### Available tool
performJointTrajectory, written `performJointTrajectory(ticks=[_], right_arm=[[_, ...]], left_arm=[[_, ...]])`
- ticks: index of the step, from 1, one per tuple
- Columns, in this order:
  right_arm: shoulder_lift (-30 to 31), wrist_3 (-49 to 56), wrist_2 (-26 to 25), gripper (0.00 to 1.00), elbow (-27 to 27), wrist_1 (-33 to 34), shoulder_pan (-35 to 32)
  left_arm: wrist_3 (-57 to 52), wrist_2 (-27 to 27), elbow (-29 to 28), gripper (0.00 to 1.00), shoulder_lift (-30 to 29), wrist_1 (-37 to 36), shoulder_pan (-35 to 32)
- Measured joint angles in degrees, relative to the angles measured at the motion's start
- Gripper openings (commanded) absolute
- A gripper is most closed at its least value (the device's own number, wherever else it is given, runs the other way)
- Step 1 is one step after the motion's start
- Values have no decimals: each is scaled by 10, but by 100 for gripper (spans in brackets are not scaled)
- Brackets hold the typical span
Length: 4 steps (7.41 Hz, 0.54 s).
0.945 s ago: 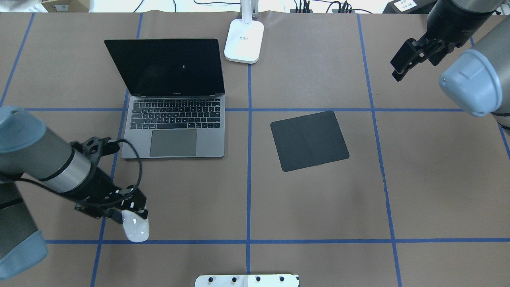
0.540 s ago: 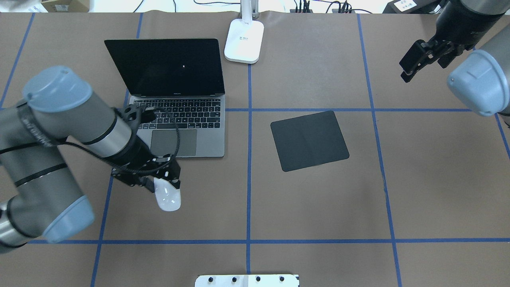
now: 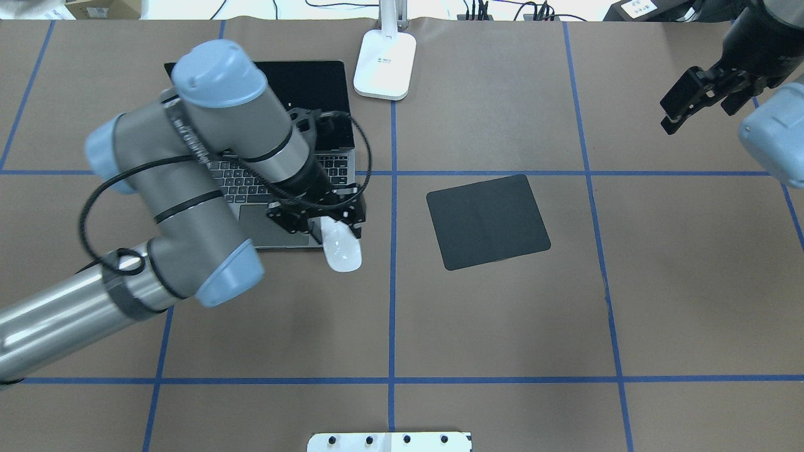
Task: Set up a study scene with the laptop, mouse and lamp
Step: 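Lift the white mouse and carry it toward the mouse pad with the left gripper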
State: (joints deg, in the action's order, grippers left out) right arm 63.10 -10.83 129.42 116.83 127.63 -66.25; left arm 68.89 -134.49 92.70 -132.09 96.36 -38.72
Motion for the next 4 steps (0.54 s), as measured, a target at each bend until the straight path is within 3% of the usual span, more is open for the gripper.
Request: performJointTrajectory(ticks=[4], right_arm=[[31,-2,1,100,1,0,-25]], left_arm=[[12,20,-201,61,-177,1,14]])
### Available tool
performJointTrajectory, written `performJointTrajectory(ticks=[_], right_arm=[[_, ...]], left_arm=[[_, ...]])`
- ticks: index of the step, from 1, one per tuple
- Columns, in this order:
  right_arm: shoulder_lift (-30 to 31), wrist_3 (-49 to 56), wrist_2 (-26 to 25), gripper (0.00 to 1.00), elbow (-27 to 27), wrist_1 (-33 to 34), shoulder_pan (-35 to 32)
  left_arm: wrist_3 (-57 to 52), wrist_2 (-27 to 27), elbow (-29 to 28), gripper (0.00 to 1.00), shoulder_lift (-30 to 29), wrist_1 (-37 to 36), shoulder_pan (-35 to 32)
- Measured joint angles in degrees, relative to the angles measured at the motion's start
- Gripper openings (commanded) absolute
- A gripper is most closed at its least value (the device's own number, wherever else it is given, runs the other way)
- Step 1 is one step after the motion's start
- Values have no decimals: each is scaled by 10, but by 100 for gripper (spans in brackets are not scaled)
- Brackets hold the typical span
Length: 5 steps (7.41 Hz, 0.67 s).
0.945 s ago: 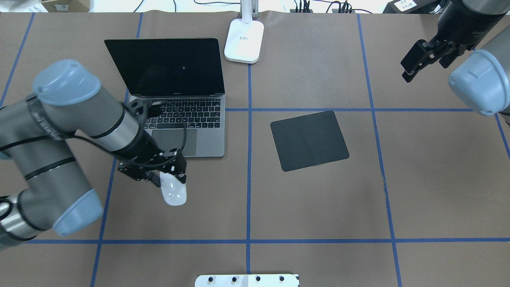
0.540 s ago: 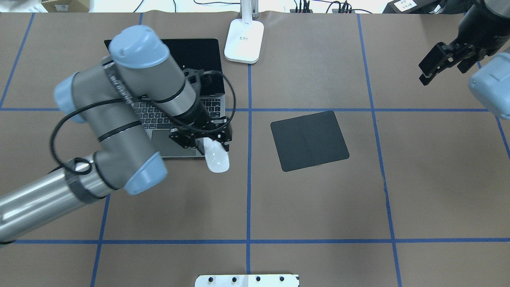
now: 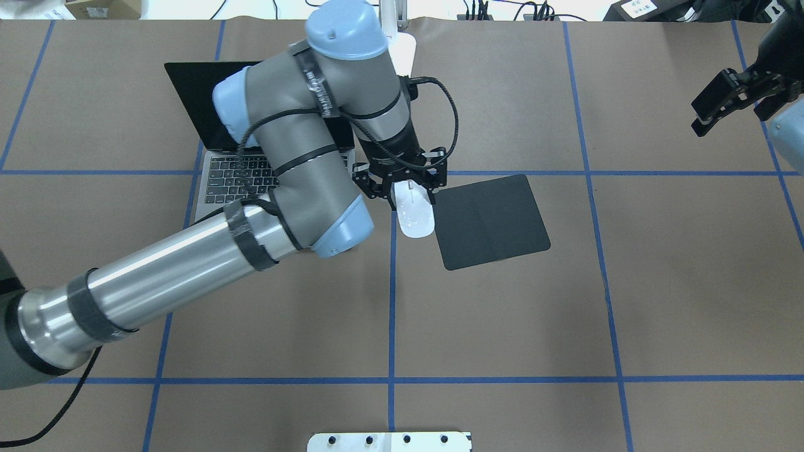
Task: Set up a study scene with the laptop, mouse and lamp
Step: 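Lift the white mouse and carry it toward the mouse pad with the left gripper, then lower the white mouse onto the mouse pad with the left gripper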
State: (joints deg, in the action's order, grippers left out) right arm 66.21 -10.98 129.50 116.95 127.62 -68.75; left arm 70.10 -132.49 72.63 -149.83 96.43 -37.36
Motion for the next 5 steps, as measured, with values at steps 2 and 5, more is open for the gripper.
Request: performJointTrajectory(ticks=[2,5], right_arm=[[2,0,0,100,-2,0,-7],[4,0,10,100,-3,0,-20]], left_arm=[[21,29,-84,61,-64,4,24],[30,63,-147,61,-99,17,39]])
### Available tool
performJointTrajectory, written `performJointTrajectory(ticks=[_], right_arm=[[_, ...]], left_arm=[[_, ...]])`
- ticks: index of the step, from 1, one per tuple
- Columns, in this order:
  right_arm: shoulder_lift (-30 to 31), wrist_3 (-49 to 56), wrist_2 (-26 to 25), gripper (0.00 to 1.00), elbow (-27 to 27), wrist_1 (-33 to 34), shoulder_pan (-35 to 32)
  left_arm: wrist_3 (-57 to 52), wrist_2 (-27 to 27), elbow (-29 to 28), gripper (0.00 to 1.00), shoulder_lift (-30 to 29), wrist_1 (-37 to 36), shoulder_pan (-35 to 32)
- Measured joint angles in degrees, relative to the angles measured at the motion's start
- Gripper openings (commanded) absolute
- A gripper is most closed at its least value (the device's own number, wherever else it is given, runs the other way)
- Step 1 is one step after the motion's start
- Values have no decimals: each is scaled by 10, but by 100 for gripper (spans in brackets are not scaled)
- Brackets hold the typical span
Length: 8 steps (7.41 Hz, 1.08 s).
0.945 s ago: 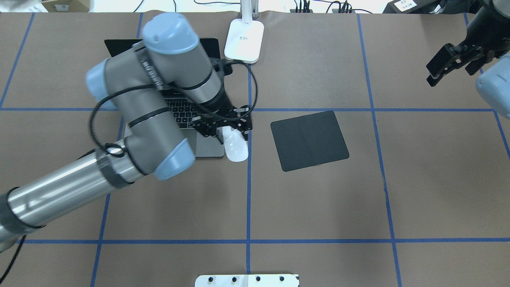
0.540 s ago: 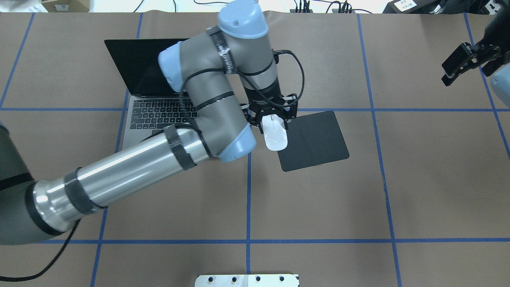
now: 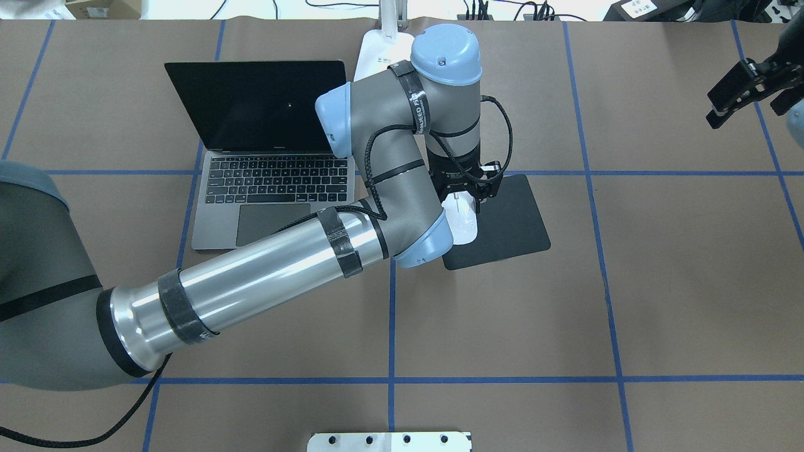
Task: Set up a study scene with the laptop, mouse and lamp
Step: 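Lower the white mouse onto the mouse pad with the left gripper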
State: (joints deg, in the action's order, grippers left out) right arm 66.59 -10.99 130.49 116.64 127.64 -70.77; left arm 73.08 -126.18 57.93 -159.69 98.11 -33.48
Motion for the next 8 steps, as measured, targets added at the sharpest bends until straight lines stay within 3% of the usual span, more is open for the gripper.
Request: performJointTrajectory(ticks=[4,8], right_arm=[[0,0,4,100,0,0,-7],[0,0,4,100,0,0,-9]], left_arm=[[25,44,-46,61,-5,85,6],[33,73,-58,63,-5,109,19]])
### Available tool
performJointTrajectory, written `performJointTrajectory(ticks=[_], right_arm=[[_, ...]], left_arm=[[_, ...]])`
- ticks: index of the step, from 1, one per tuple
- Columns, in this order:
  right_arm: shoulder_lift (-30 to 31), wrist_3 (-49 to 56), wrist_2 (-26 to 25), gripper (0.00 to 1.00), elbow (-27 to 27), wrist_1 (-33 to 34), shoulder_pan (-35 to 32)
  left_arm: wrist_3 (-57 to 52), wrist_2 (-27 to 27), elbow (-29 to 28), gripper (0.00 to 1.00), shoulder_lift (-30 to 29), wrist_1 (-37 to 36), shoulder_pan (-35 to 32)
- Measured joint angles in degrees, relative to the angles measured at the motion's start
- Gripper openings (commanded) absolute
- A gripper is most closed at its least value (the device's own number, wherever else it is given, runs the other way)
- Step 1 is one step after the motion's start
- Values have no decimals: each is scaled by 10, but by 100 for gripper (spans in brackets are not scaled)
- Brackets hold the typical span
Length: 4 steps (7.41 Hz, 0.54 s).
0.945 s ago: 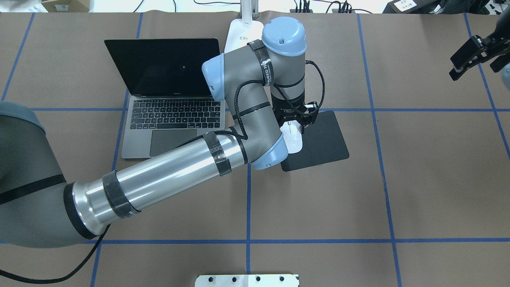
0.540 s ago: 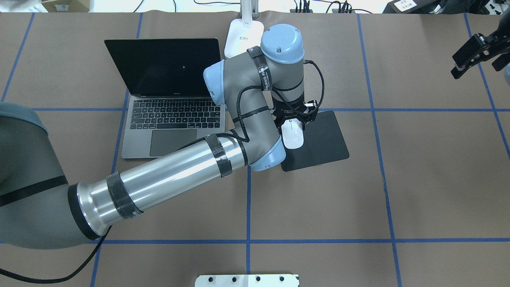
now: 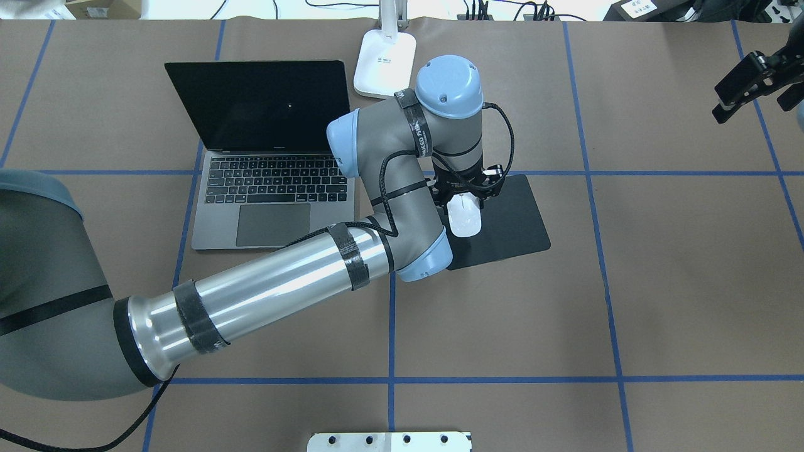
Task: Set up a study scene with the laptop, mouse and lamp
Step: 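Lower the white mouse onto the mouse pad with the left gripper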
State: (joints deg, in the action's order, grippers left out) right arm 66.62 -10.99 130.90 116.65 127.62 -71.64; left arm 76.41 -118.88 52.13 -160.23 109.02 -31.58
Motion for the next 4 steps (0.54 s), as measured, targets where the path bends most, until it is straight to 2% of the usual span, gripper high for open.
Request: performJointTrajectory(ticks=[1,3,4], right_arm=[[0,0,0,100,0,0,0],[-1,0,2,100,-2,1,-4],[-2,2,10,100,-8,0,-10]], left_arm=[[0,2,-1,82,0,2,2],[-2,3,-1,92,0,4,3],[-4,3,0,92,0,4,4]])
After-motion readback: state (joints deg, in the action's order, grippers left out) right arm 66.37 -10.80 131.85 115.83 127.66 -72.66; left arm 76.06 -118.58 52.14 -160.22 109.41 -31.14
